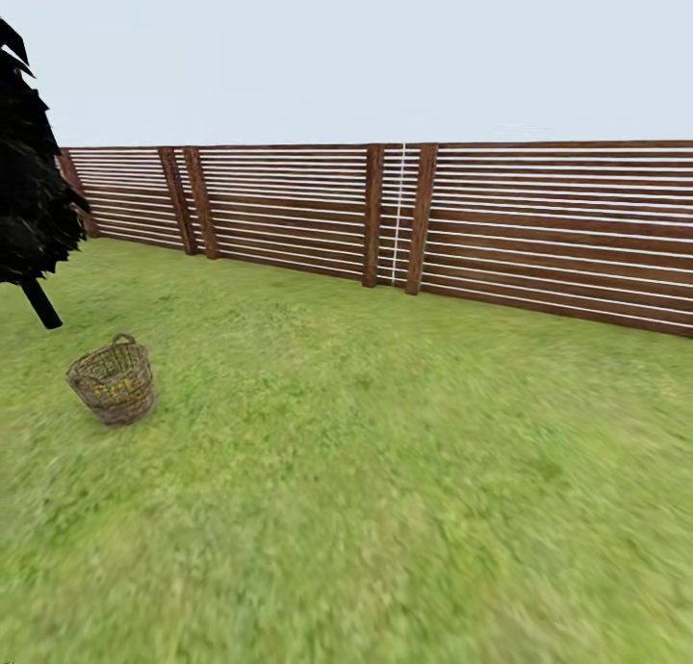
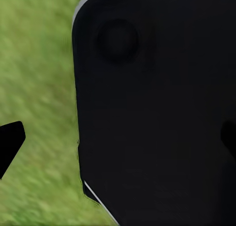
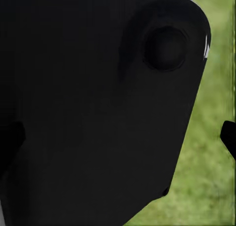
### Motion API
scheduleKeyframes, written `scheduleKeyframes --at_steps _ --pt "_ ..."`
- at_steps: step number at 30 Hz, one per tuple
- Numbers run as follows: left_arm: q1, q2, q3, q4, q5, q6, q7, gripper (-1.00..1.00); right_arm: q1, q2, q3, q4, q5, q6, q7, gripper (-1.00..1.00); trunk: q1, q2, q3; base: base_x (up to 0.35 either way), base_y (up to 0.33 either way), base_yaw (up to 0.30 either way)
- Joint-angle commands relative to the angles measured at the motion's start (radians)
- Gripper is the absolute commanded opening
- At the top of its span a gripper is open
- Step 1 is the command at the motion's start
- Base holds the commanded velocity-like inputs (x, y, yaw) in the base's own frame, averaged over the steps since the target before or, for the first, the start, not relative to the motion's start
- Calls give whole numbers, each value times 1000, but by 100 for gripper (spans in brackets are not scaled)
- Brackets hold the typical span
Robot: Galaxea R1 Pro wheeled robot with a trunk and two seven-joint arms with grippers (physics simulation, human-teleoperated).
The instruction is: Take the three Easter eggs out of the wicker basket on the lawn in the garden, then place them on the lawn next to a single tree (choose any tree) so that all three eggs are next to the same tree and none are left in the basket.
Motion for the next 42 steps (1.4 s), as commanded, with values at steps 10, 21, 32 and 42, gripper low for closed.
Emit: scheduleKeyframes --at_steps 10,21,32,42 --pt "-1 -6 0 -1 0 -4 4 100 0 -5 8 -7 -1 -2 -2 100 1 0 -12 315 -152 231" --pt "-1 -9 -1 -1 -1 -27 3 100 0 -4 2 -7 -11 -4 -4 100 1 0 -23 302 -179 240" --pt "-1 -11 -1 -1 -1 -32 4 100 0 -3 1 -7 -14 -4 -5 100 1 0 -32 296 -189 260" --pt "-1 -12 -1 -1 -1 -48 4 100 0 -3 2 -6 -11 -4 -5 100 1 0 -40 294 -191 268"
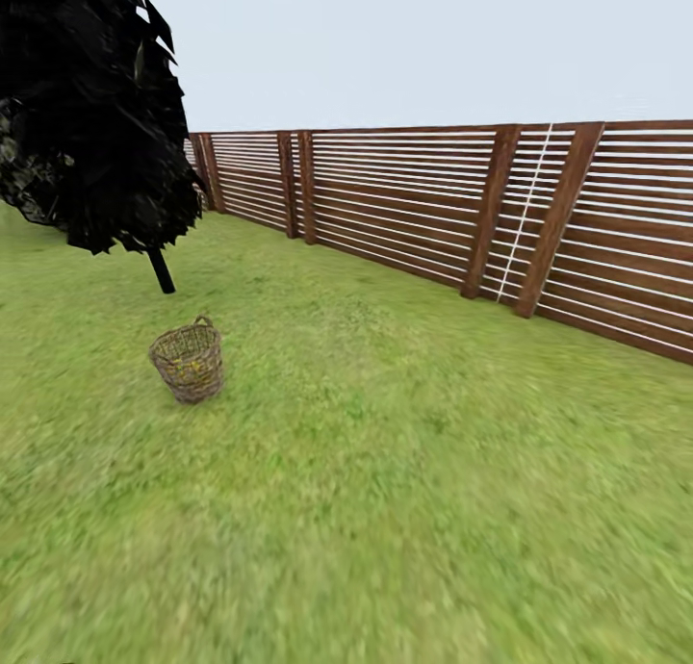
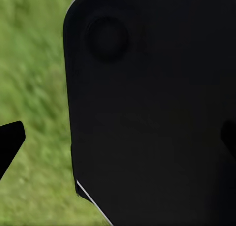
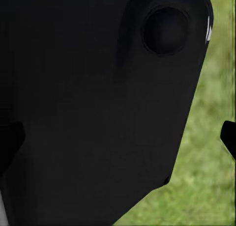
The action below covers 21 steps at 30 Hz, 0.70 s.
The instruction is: Take the three Easter eggs out of the wicker basket on the lawn in the garden, then place them on the lawn next to a single tree (choose any tree) so that all three eggs are next to the same tree and none are left in the basket.
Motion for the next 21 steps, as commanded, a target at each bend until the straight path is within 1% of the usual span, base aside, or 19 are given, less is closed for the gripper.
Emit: scheduleKeyframes --at_steps 1,21 --pt "0 0 -1 0 -1 -3 1 100 0 0 5 0 0 -1 -1 100 1 0 -1 294 -192 268" --pt "0 0 -1 0 -1 -5 1 100 0 0 8 0 4 -1 -1 100 1 0 -17 283 -199 268"
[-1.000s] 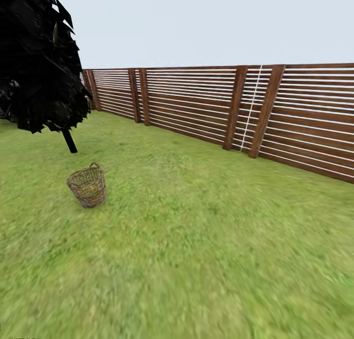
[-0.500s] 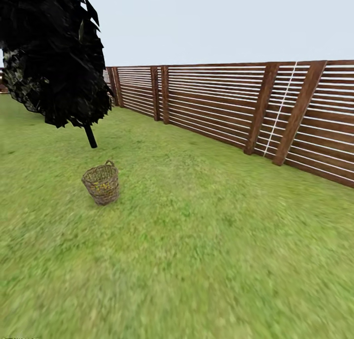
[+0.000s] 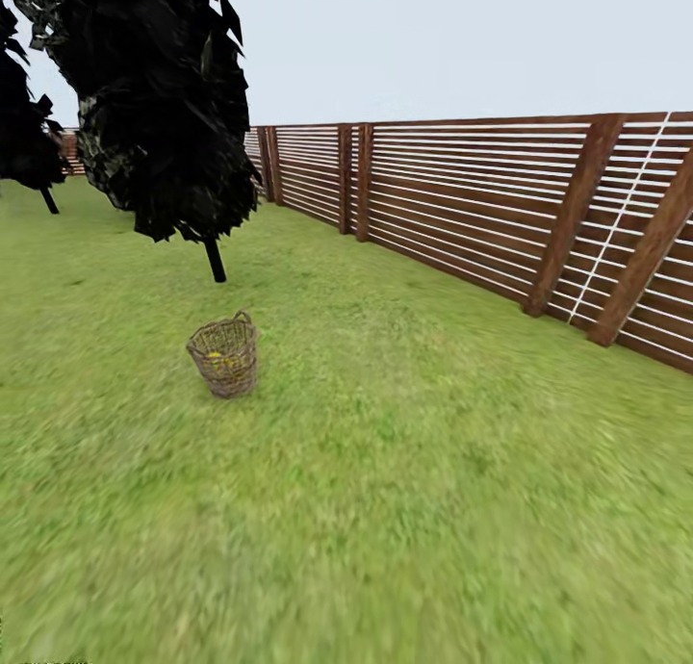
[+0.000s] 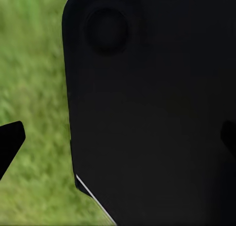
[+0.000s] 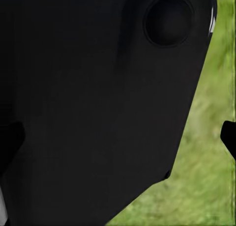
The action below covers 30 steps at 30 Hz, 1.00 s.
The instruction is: Take the three Easter eggs out of the wicker basket on the lawn in the garden, then place them on the lawn next to a single tree (choose any tree) so that all three eggs are next to the same tree and none are left in the basket.
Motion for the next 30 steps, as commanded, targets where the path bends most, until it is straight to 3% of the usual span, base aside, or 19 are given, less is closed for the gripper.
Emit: scheduleKeyframes --at_steps 1,30 --pt "0 0 -1 0 -1 -2 1 100 0 0 5 -1 0 -1 -1 100 0 0 -1 275 -205 268" --pt "0 0 -1 -1 -1 -4 2 100 0 1 9 -1 3 -1 -1 100 0 0 -25 272 -208 268"
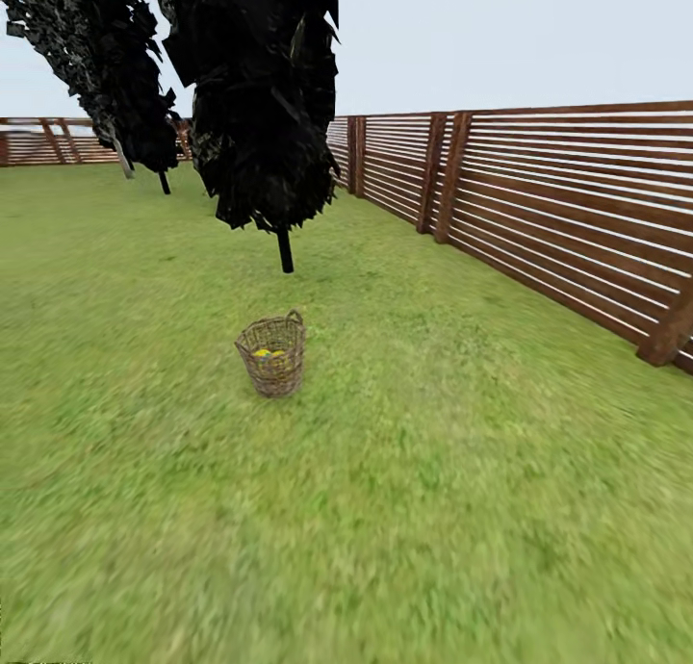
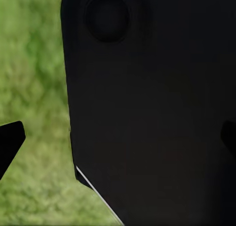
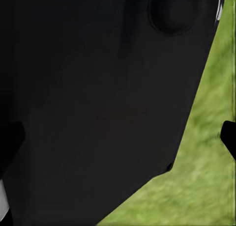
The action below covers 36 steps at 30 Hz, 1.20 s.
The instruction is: Take the three Easter eggs out of the wicker basket on the lawn in the garden, then place them on the lawn next to a single tree (choose any tree) so that all three eggs are next to the same tree and none are left in the basket.
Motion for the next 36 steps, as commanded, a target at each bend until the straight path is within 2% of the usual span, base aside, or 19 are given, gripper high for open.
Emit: scheduleKeyframes --at_steps 1,36 --pt "0 0 -1 0 -1 -2 1 100 0 0 5 0 0 -1 -1 100 0 0 -1 270 -210 268" --pt "0 -2 -1 -1 -1 -3 4 100 0 -1 3 0 0 0 -1 100 0 0 -27 258 -224 271"
